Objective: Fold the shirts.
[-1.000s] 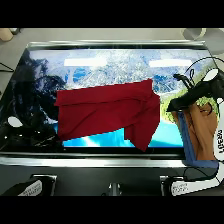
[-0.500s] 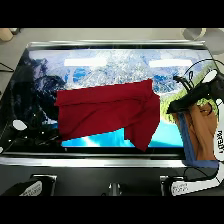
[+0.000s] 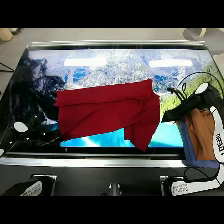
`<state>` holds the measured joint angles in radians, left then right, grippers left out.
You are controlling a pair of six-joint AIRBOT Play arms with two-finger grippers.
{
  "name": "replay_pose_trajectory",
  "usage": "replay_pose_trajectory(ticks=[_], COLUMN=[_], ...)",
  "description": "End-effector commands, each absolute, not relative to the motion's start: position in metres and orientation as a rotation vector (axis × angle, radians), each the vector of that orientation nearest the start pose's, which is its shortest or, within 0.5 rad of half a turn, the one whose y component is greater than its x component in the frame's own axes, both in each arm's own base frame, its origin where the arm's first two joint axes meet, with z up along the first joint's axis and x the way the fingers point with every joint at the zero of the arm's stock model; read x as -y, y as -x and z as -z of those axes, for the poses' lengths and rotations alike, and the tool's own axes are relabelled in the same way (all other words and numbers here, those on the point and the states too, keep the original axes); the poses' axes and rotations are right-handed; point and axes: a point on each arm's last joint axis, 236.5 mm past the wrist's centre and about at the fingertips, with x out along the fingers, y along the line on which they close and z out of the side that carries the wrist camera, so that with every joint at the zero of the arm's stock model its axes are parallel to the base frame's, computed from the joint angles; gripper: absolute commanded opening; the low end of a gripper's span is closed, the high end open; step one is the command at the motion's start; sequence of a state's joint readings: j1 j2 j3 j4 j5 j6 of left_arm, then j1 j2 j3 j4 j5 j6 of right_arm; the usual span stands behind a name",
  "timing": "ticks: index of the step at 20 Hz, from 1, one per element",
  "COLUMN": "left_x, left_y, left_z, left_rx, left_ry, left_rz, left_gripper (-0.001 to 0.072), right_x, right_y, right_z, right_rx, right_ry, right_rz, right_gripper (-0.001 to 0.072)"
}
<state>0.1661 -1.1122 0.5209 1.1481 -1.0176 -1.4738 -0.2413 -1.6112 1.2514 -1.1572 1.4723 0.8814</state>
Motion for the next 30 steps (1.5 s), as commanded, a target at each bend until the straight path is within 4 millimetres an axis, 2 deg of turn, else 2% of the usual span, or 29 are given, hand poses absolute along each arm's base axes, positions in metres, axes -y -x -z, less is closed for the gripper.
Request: replay_pose_trajectory(ticks=[1, 3, 7, 8, 10, 12, 14, 16, 17, 18, 19, 20, 21, 22, 23, 24, 25, 26, 27, 28, 30], left_x=[0.043, 0.043, 0.047, 0.047, 0.046, 0.044, 0.041, 0.037, 0.033, 0.03, 0.027, 0.027, 0.026, 0.024, 0.02, 0.019, 0.023, 0.027, 0.029, 0.031, 0.032], left_y=[-0.239, -0.241, -0.242, -0.243, -0.251, -0.265, -0.288, -0.323, -0.345, -0.365, -0.375, -0.374, -0.358, -0.325, -0.287, -0.248, -0.214, -0.19, -0.176, -0.168, -0.166], left_z=[0.106, 0.102, 0.096, 0.094, 0.088, 0.075, 0.049, -0.005, -0.051, -0.113, -0.184, -0.266, -0.358, -0.444, -0.51, -0.557, -0.587, -0.601, -0.605, -0.605, -0.603], left_rx=[-1.501, -1.485, -1.474, -1.469, -1.447, -1.41, -1.346, -1.217, -1.097, -0.941, -0.772, -0.579, -0.352, -0.127, 0.057, 0.2, 0.3, 0.352, 0.374, 0.377, 0.37], left_ry=[0.501, 0.487, 0.504, 0.504, 0.501, 0.49, 0.471, 0.432, 0.399, 0.366, 0.33, 0.287, 0.23, 0.182, 0.163, 0.155, 0.148, 0.147, 0.149, 0.147, 0.145], left_rz=[0.053, 0.067, 0.079, 0.08, 0.083, 0.091, 0.108, 0.136, 0.149, 0.157, 0.166, 0.175, 0.178, 0.157, 0.13, 0.112, 0.113, 0.12, 0.125, 0.126, 0.127], left_gripper=[0.0028, 0.0028, 0.0029, 0.0029, 0.0028, 0.0028, 0.0029, 0.0028, 0.0027, 0.0027, 0.0027, 0.0027, 0.0027, 0.0027, 0.0027, 0.0027, 0.0027, 0.0027, 0.0027, 0.0027, 0.0027], right_x=[-0.02, -0.016, -0.031, -0.033, -0.048, -0.058, -0.059, -0.054, -0.05, -0.048, -0.046, -0.045, -0.045, -0.043, -0.041, -0.039, -0.038, -0.036, -0.034, -0.03, -0.024], right_y=[-0.35, -0.363, -0.377, -0.381, -0.384, -0.373, -0.381, -0.406, -0.421, -0.432, -0.436, -0.429, -0.41, -0.375, -0.333, -0.285, -0.248, -0.22, -0.203, -0.193, -0.189], right_z=[0.089, 0.099, 0.109, 0.112, 0.106, 0.093, 0.063, 0.001, -0.048, -0.11, -0.178, -0.254, -0.343, -0.431, -0.498, -0.548, -0.574, -0.585, -0.587, -0.586, -0.586], right_rx=[-1.513, -1.479, -1.441, -1.431, -1.41, -1.433, -1.366, -1.197, -1.073, -0.917, -0.746, -0.556, -0.326, -0.092, 0.096, 0.244, 0.325, 0.361, 0.364, 0.357, 0.345], right_ry=[-0.155, -0.167, -0.277, -0.282, -0.3, -0.292, -0.237, -0.131, -0.059, 0.042, 0.151, 0.262, 0.375, 0.456, 0.51, 0.556, 0.578, 0.588, 0.596, 0.598, 0.586], right_rz=[-0.605, -0.549, -0.547, -0.542, -0.585, -0.668, -0.7, -0.685, -0.663, -0.643, -0.609, -0.56, -0.477, -0.362, -0.26, -0.162, -0.097, -0.052, -0.023, 0.001, 0.031], right_gripper=[0.0392, 0.0387, 0.0376, 0.0301, 0.023, 0.0018, 0.0015, 0.0015, 0.0015, 0.0015, 0.0016, 0.0016, 0.0016, 0.0016, 0.0016, 0.0015, 0.0015, 0.0015, 0.0015, 0.0015, 0.0015])
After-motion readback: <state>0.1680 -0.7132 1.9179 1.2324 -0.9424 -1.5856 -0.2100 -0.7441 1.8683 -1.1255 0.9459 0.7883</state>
